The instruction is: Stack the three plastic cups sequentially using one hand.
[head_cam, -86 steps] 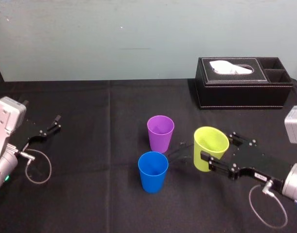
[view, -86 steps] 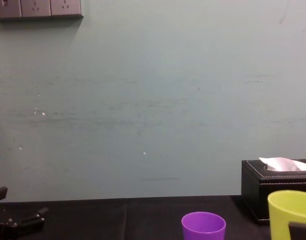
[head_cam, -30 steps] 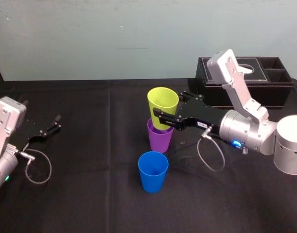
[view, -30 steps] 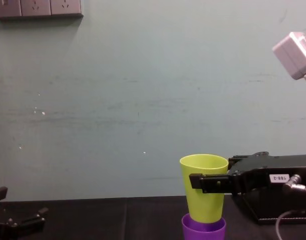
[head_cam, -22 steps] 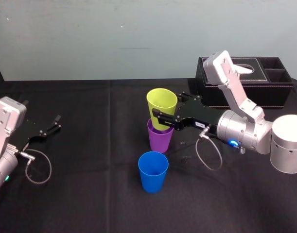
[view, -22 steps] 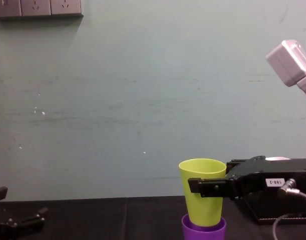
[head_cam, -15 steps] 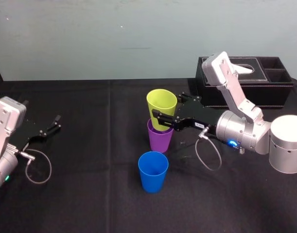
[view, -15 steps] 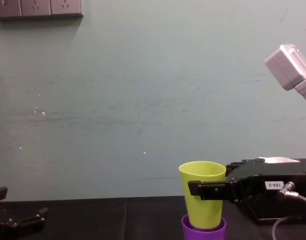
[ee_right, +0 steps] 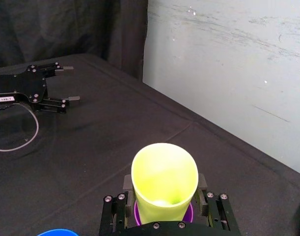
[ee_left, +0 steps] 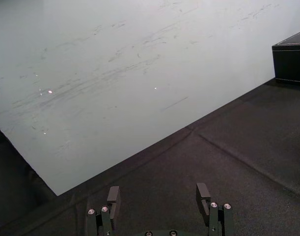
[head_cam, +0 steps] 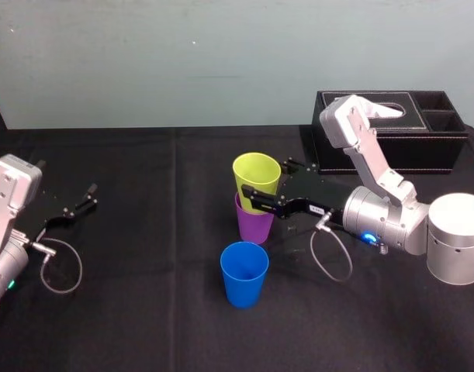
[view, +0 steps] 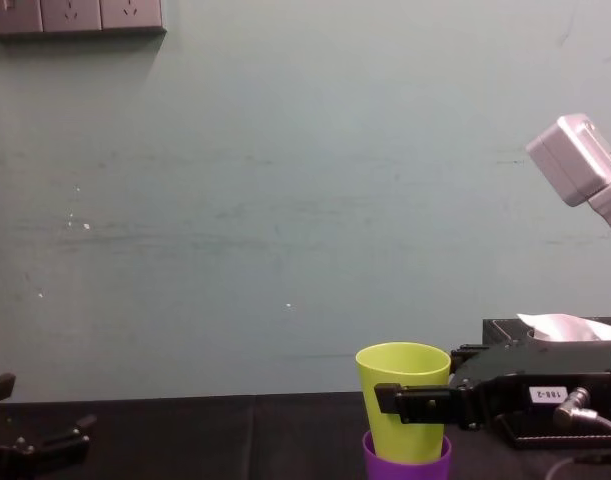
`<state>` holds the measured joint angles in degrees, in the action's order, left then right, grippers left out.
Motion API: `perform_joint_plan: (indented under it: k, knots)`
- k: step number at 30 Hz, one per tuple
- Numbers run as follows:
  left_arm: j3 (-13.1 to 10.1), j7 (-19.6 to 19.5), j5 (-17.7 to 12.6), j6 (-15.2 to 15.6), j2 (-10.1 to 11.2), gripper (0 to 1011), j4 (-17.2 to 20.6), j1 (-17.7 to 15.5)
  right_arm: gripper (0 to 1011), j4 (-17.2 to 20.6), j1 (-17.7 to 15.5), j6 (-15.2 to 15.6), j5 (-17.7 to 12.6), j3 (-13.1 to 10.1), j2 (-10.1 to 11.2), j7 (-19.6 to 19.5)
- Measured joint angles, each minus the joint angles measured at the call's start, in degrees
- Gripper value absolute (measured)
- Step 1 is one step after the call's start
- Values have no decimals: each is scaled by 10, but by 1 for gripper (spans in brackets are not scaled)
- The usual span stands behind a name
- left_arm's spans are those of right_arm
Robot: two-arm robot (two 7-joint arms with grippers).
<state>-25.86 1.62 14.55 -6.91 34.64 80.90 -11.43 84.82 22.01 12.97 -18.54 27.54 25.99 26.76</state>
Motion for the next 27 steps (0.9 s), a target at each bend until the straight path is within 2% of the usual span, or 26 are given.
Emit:
perform_joint_plan:
  k: [7, 10, 11, 15, 18, 27]
  knots:
    - [0, 0, 0, 0, 0, 1011, 0, 0, 736, 0, 0, 0, 0, 0, 0, 0]
    - [0, 0, 0, 0, 0, 1011, 0, 0, 823, 1, 0, 1, 0, 0, 0, 0]
    - [0, 0, 0, 0, 0, 1011, 0, 0, 823, 1, 0, 1, 0, 0, 0, 0]
    - [0, 0, 0, 0, 0, 1011, 0, 0, 954, 1, 1, 1, 0, 0, 0, 0]
    - [0, 0, 0, 0, 0, 1011, 0, 0, 1003, 1, 1, 2, 0, 0, 0, 0]
    - [0, 0, 0, 0, 0, 1011, 0, 0, 1003, 1, 1, 2, 0, 0, 0, 0]
